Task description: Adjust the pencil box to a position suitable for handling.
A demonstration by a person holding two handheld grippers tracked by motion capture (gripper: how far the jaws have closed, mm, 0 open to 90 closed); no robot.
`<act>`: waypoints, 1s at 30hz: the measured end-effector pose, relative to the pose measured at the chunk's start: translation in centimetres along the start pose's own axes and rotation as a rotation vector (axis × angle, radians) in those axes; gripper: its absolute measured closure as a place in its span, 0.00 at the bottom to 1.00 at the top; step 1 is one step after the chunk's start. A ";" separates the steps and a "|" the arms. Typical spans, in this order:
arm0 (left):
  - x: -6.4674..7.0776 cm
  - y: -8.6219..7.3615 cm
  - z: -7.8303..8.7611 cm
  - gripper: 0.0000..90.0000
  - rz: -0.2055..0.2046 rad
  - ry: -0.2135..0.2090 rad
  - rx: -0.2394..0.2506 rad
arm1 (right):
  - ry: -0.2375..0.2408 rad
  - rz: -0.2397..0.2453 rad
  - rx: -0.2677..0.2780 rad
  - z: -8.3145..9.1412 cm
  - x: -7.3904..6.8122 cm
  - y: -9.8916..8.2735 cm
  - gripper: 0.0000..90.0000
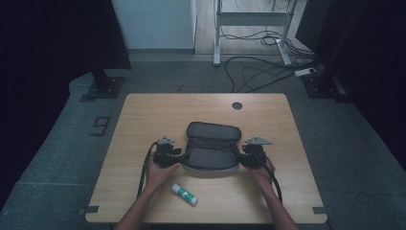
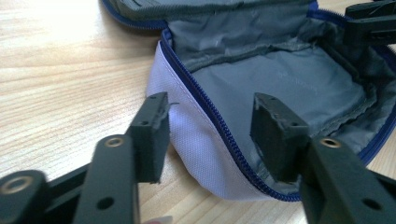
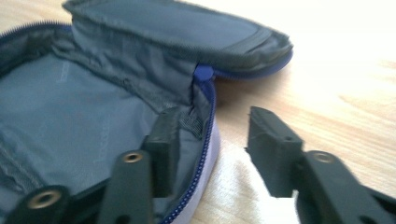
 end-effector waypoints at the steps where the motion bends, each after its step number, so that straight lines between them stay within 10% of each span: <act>1: 0.0 0.0 0.0 0.51 0.000 0.000 0.000 | 0.000 0.000 0.000 0.0 0.0 0.0 0.54; 30: -0.6 -1.0 3.5 0.45 -0.041 0.008 0.079 | 0.099 0.052 0.116 3.7 -1.7 -2.0 0.52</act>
Point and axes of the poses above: each handheld gripper's, and its own axes: z roughly backward along the jaws, y roughly out of its top, x roughly to its right, the point moved 1 cm from there along -z, roughly forward along the jaws, and after that the axes turned 4 degrees about z, right-handed, at the moved point
